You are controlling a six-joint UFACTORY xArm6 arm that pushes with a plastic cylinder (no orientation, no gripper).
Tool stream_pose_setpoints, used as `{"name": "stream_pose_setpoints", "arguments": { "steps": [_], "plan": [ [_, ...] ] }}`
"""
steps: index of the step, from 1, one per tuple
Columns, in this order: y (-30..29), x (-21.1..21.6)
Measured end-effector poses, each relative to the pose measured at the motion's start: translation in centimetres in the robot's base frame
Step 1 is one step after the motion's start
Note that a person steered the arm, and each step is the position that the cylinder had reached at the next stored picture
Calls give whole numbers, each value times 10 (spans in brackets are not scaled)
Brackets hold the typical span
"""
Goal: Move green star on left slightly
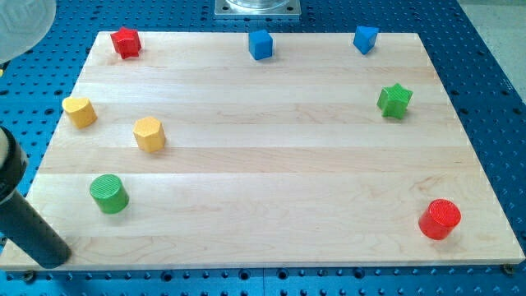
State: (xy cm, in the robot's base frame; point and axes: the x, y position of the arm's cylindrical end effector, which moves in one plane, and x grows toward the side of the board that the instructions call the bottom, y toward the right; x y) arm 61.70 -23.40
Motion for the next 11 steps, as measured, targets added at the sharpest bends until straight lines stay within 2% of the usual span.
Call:
{"name": "stream_pose_setpoints", "arguments": {
  "steps": [2,3,4,5,6,7,8,9,10,11],
  "plan": [
    [105,-165],
    [169,-174],
    [262,-159],
    [347,-202],
    [353,-268],
    [429,-300],
    [565,-290],
    [561,-267],
    [402,-274],
    [396,-291]
  ]
}}
